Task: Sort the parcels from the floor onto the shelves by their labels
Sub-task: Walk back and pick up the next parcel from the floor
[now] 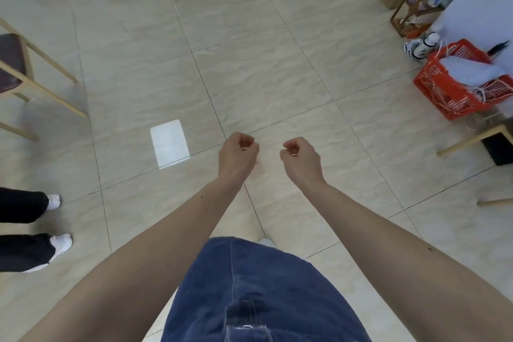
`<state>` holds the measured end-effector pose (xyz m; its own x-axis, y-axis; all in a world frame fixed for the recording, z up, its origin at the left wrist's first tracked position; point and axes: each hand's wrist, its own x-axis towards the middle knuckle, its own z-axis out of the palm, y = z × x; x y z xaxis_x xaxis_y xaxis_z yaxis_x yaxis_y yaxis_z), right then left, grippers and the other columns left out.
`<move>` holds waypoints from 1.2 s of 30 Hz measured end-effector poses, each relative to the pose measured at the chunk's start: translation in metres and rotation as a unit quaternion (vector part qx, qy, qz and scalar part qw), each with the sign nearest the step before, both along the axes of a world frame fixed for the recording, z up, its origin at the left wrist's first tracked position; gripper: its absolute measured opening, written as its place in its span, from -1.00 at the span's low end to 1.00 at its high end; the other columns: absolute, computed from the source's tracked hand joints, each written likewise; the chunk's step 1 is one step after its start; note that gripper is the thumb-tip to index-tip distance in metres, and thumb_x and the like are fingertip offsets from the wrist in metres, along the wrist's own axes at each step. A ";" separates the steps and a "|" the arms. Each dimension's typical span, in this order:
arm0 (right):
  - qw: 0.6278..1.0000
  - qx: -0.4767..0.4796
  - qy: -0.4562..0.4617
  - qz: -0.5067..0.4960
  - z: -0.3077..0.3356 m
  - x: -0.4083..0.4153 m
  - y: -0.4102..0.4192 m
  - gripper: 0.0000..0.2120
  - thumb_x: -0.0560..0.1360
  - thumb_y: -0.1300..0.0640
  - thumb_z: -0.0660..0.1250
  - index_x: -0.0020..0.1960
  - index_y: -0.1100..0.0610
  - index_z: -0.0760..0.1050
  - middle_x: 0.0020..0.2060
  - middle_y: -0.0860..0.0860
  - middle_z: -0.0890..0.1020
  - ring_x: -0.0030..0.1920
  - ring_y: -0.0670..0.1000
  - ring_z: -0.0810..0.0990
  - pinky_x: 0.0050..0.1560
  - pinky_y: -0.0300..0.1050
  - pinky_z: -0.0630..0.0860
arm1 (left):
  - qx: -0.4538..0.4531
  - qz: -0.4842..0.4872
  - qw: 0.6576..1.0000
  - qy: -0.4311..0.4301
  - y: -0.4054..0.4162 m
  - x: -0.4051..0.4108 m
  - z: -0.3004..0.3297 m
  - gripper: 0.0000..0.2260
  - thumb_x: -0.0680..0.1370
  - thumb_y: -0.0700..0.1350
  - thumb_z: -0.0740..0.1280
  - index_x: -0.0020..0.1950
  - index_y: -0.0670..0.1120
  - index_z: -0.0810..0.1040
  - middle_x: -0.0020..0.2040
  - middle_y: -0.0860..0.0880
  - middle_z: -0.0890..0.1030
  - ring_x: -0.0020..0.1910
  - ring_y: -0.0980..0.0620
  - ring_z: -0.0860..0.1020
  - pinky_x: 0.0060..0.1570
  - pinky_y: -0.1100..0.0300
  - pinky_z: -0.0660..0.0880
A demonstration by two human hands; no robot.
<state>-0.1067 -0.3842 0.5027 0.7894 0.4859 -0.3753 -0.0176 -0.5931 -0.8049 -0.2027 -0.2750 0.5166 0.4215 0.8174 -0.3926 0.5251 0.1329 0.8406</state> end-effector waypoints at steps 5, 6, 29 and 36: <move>0.998 0.010 0.007 -0.063 -0.004 -0.001 0.072 -0.84 0.50 0.13 0.28 0.07 0.02 0.52 -0.15 -0.19 0.54 -0.14 -0.15 0.54 -0.25 -0.37 0.37 | 0.001 -0.050 0.999 0.011 0.083 0.010 -0.006 -0.87 0.50 -0.10 0.34 0.03 -0.03 0.59 -0.06 0.12 0.60 -0.12 0.11 0.55 -0.25 0.28 0.38; 0.997 0.009 0.012 -0.082 -0.006 -0.004 0.086 -0.85 0.50 0.13 0.28 0.07 0.02 0.52 -0.16 -0.19 0.54 -0.18 -0.20 0.53 -0.31 -0.40 0.36 | 0.003 -0.065 0.998 0.012 0.099 0.011 -0.006 -0.88 0.51 -0.09 0.34 0.02 -0.02 0.59 -0.07 0.14 0.60 -0.11 0.12 0.55 -0.23 0.27 0.39; 0.922 -0.019 0.039 -0.385 -0.030 0.055 0.274 -0.80 0.52 0.15 0.27 0.13 0.06 0.53 -0.08 -0.05 0.61 -0.03 0.00 0.57 0.01 -0.07 0.52 | 0.041 -0.407 0.912 0.011 0.319 0.160 -0.018 -0.88 0.50 -0.13 0.36 0.02 -0.07 0.61 -0.13 0.14 0.60 -0.06 0.11 0.57 -0.08 0.28 0.45; 0.893 -0.037 0.041 -0.447 -0.023 0.102 0.297 -0.78 0.52 0.18 0.27 0.15 0.11 0.53 -0.16 -0.10 0.56 -0.04 0.03 0.57 0.05 0.00 0.53 | 0.039 -0.489 0.871 0.022 0.339 0.242 -0.010 -0.91 0.49 -0.12 0.36 -0.02 -0.02 0.61 -0.18 0.18 0.58 -0.17 0.27 0.54 -0.21 0.37 0.41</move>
